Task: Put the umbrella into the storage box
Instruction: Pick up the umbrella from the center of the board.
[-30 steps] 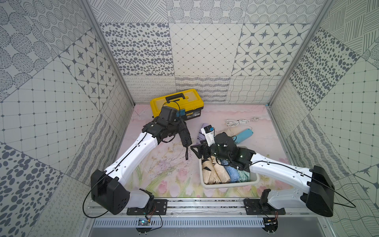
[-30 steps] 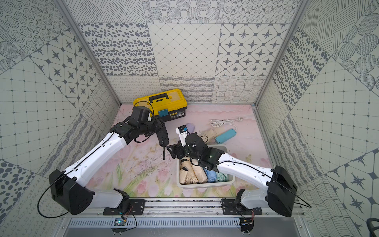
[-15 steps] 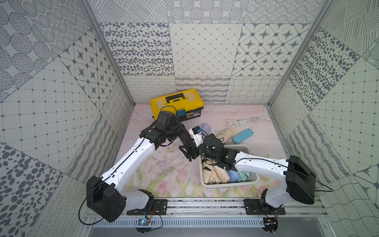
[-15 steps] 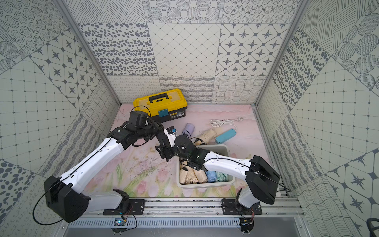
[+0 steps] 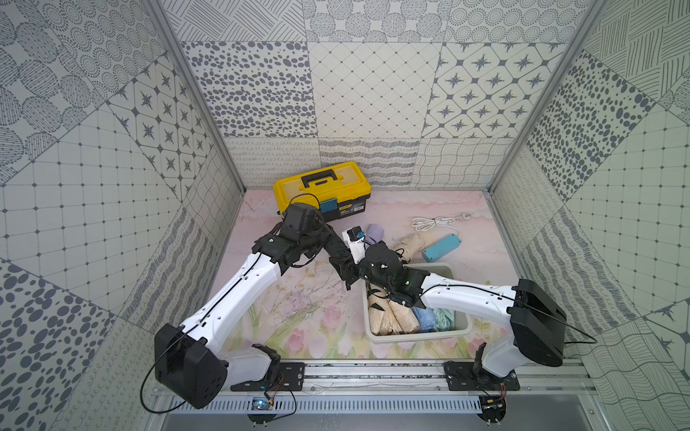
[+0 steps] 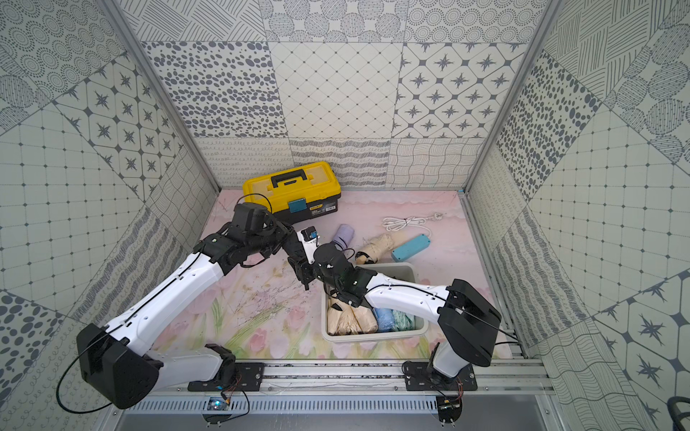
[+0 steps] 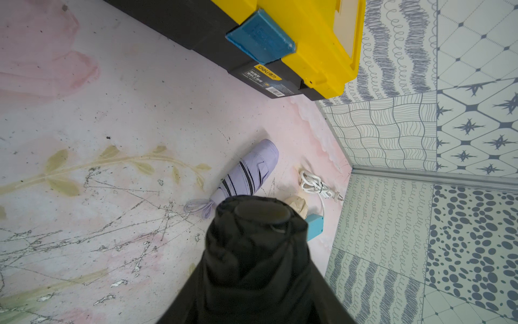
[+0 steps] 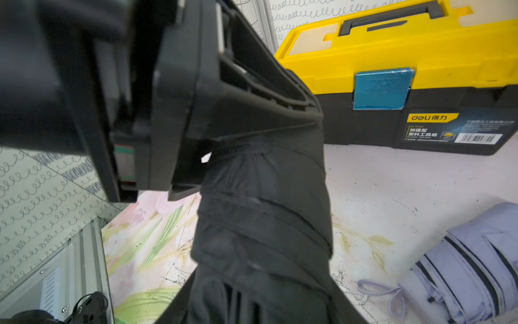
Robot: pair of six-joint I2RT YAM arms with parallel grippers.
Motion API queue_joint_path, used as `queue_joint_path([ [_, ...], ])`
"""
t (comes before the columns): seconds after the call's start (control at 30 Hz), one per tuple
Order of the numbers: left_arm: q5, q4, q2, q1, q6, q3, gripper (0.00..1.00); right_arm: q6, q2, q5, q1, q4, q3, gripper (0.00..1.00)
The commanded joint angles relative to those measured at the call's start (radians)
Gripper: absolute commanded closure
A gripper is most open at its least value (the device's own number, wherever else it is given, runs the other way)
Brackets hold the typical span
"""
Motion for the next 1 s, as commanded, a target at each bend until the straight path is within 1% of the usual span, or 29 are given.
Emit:
queue_joint_path([
  [0.0,0.01,0.048,-0.018,0.0,-0.055,-0.009,0.62,-0.03,0.016,0.02,0.003,0.073,0.049,0.55],
  [0.1,-0.001,0.047,-0.024,-0.001,-0.072,-0.018,0.61,-0.032,0.013,0.031,0.004,0.074,0.049,0.62],
  [0.17,-0.003,0.047,-0.03,0.001,-0.085,-0.026,0.58,-0.027,0.01,0.029,0.004,0.078,0.046,0.66],
  [0.2,-0.003,0.049,-0.033,0.001,-0.093,-0.03,0.55,-0.024,0.007,0.025,0.004,0.081,0.045,0.68],
  [0.33,0.002,0.054,-0.055,0.0,-0.103,-0.051,0.24,0.006,-0.009,0.005,-0.004,0.079,0.033,0.76],
  [0.4,-0.008,0.048,-0.069,0.0,-0.089,-0.054,0.13,0.031,-0.022,-0.01,-0.013,0.071,0.022,0.81],
  [0.47,-0.028,0.047,-0.087,0.0,-0.052,-0.054,0.07,0.052,-0.041,-0.026,-0.024,0.058,0.005,0.84],
  [0.5,-0.044,0.016,-0.102,-0.001,-0.028,-0.052,0.06,0.06,-0.051,-0.034,-0.029,0.05,-0.004,0.85],
  [0.6,-0.089,0.0,-0.145,0.001,0.072,-0.049,0.03,0.075,-0.101,-0.062,-0.051,-0.003,-0.031,0.88],
  [0.67,-0.111,0.009,-0.174,0.001,0.191,-0.043,0.03,0.079,-0.147,-0.092,-0.071,-0.051,-0.053,0.89],
  [0.73,-0.113,0.035,-0.201,0.002,0.382,-0.036,0.04,0.069,-0.211,-0.137,-0.099,-0.129,-0.068,0.91],
  [0.77,-0.095,0.083,-0.211,0.005,0.479,-0.034,0.05,0.057,-0.238,-0.16,-0.113,-0.176,-0.069,0.91],
  [0.83,-0.002,0.134,-0.228,0.005,0.725,-0.022,0.06,0.01,-0.307,-0.223,-0.145,-0.298,-0.058,0.91],
  [0.87,0.048,0.141,-0.233,0.005,0.828,-0.014,0.07,-0.011,-0.336,-0.253,-0.16,-0.352,-0.051,0.92],
  [0.97,0.264,0.098,-0.245,0.005,1.208,0.014,0.07,-0.108,-0.426,-0.323,-0.198,-0.548,-0.013,0.92],
])
